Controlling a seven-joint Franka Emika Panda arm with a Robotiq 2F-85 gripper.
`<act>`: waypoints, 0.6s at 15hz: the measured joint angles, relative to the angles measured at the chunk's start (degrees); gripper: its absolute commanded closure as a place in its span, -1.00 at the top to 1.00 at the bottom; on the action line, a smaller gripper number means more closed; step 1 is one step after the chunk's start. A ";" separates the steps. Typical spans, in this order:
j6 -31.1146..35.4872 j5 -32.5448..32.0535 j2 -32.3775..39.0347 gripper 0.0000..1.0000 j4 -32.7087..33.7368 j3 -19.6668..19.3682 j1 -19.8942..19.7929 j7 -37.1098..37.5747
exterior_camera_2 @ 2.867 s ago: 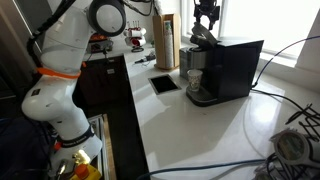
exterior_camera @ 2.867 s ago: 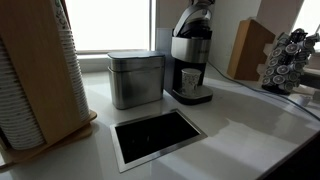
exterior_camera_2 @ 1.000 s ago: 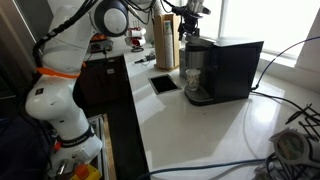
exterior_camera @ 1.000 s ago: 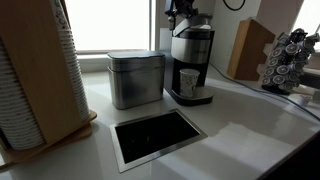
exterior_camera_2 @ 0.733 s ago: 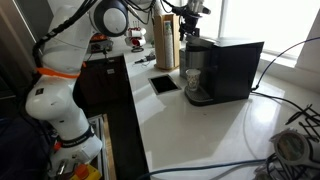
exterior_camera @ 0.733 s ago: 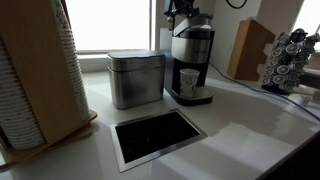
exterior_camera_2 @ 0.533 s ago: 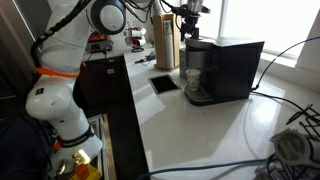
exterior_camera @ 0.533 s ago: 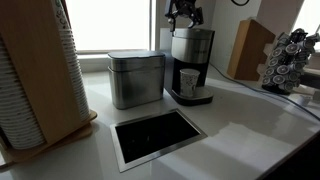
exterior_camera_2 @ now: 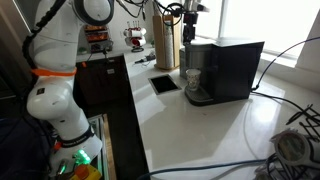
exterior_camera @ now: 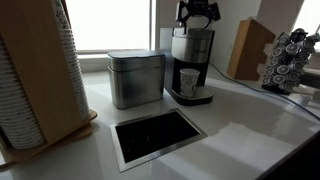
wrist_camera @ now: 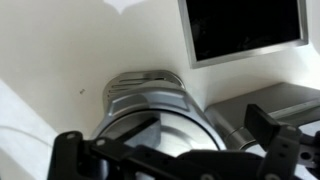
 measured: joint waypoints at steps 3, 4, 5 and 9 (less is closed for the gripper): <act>3.83 -0.48 -5.02 1.00 -5.98 -1.84 -0.55 5.07; 5.76 -0.54 -6.85 1.00 -7.83 -1.97 -0.52 6.22; 7.73 -1.28 -8.66 1.00 -9.35 -2.05 -0.47 7.00; 12.97 -6.14 -14.57 1.00 -12.19 -3.62 -1.09 6.51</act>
